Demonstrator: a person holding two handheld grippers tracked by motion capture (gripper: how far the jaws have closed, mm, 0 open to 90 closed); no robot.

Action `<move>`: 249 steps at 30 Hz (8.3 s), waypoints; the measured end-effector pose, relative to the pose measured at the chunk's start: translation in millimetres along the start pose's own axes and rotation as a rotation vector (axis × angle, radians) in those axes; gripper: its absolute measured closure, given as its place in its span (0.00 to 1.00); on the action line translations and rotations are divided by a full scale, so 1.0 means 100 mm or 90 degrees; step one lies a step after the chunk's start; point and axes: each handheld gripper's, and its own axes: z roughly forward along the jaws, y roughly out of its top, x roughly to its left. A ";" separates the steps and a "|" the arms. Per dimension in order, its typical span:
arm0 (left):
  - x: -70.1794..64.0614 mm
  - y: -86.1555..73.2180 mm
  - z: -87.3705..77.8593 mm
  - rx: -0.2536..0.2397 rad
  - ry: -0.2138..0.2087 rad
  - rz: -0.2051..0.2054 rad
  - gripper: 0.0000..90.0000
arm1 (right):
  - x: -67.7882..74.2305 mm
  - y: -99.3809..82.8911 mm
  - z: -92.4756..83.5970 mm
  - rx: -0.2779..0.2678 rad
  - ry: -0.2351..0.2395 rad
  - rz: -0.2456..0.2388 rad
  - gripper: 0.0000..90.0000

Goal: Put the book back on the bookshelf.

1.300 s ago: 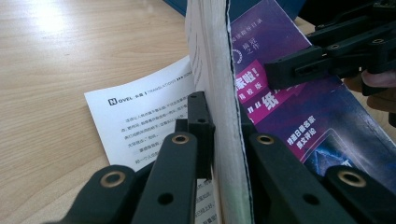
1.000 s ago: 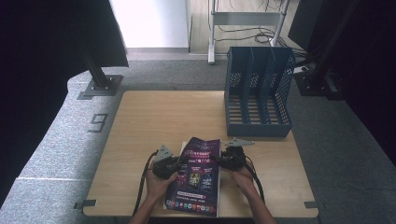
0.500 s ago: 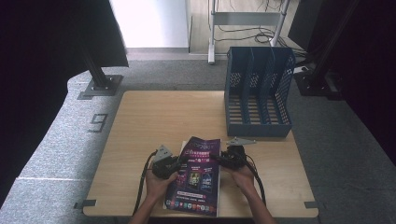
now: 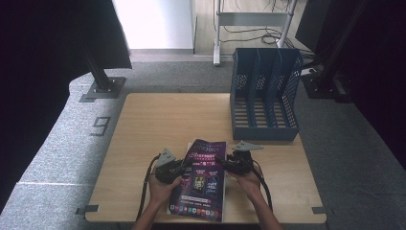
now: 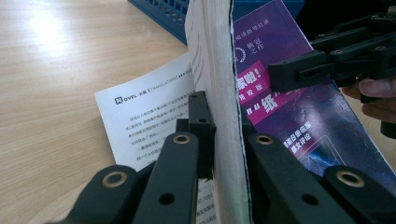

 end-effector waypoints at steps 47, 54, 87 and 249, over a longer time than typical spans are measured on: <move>-0.06 0.44 -0.15 -0.061 -0.008 0.035 0.95 | 0.19 0.32 -0.36 -0.136 -0.010 -0.080 0.82; -0.06 0.53 -0.13 -0.068 -0.008 0.044 0.95 | 0.20 0.39 -0.40 -0.155 -0.019 -0.090 0.83; -0.12 0.59 -0.12 -0.095 -0.028 0.080 0.95 | 0.13 0.42 -0.57 -0.202 0.003 -0.086 0.88; 0.04 0.18 -0.39 -0.012 0.063 0.082 0.31 | 0.37 0.61 -0.65 -0.267 -0.012 -0.144 0.91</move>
